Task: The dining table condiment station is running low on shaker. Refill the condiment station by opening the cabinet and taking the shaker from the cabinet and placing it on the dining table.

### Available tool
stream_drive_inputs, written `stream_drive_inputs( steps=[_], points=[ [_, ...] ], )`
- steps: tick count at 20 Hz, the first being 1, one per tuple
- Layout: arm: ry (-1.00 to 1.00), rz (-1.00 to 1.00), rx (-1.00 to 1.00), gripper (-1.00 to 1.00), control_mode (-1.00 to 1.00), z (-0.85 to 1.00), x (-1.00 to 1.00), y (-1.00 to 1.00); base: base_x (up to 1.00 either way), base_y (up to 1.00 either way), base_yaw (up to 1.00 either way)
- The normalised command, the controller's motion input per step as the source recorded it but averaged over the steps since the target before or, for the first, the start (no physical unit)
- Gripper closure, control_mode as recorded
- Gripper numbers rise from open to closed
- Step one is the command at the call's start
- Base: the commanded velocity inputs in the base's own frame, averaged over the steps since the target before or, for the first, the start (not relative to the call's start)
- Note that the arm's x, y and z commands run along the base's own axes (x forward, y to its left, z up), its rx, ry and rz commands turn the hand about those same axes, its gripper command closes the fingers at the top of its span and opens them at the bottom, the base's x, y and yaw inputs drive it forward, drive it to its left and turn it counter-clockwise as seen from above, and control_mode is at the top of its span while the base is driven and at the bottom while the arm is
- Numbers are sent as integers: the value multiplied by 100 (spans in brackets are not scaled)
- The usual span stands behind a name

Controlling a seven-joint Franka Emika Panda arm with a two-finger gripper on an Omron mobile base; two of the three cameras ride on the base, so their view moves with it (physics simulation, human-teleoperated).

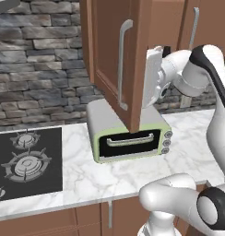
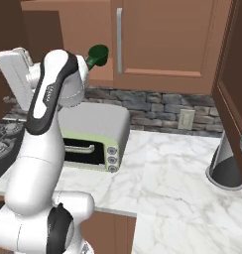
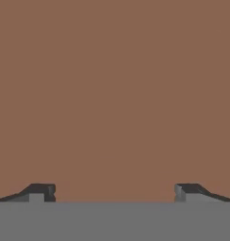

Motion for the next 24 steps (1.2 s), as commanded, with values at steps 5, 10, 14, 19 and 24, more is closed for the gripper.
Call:
stream_drive_inputs(
  steps=[5,10,14,19,24],
  points=[
    [-31,-3,-14,-100,-100,-10,-45,54,0,0,0],
    [-40,-38,-4,-100,-100,-6,-21,-29,0,0,0],
    [-54,-37,-1,-100,-100,0,-2,-68,0,0,0],
    [-54,-34,0,-100,-100,6,3,-82,0,0,0],
    [-39,-21,1,-100,-100,30,26,-98,0,0,0]
  ],
)
